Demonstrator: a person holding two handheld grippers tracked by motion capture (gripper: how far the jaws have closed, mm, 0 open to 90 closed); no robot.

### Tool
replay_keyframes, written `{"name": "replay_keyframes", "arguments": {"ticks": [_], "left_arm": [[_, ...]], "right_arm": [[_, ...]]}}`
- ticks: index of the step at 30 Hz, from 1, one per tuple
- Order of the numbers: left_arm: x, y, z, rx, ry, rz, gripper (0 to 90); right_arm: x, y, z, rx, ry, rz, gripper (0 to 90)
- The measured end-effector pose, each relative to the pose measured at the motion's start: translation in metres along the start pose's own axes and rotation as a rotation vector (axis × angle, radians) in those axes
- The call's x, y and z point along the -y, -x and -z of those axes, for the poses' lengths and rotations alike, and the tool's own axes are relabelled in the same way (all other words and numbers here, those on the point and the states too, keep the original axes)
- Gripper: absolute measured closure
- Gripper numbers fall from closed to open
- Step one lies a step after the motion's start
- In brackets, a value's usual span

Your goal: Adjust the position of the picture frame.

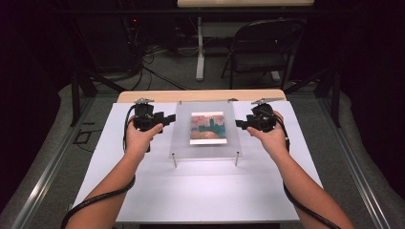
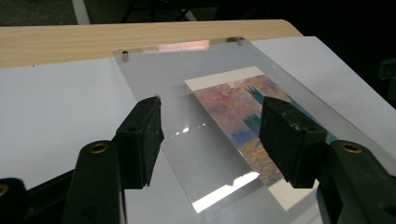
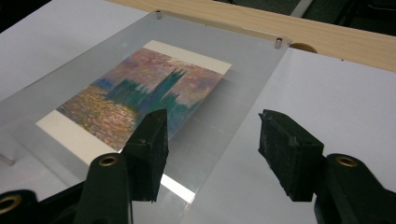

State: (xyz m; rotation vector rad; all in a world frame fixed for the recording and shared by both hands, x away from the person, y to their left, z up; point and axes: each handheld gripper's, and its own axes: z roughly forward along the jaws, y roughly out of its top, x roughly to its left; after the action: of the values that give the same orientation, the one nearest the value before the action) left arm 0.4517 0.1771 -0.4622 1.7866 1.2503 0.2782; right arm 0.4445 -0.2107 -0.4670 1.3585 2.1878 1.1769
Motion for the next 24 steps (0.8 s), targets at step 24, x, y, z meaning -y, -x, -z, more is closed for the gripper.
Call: {"name": "replay_keyframes", "arguments": {"ticks": [24], "left_arm": [[-0.001,-0.036,-0.061,-0.103,-0.099,0.087,35.5]], "right_arm": [[-0.007,0.029,-0.061,0.049,-0.066,-0.095,41.6]]}}
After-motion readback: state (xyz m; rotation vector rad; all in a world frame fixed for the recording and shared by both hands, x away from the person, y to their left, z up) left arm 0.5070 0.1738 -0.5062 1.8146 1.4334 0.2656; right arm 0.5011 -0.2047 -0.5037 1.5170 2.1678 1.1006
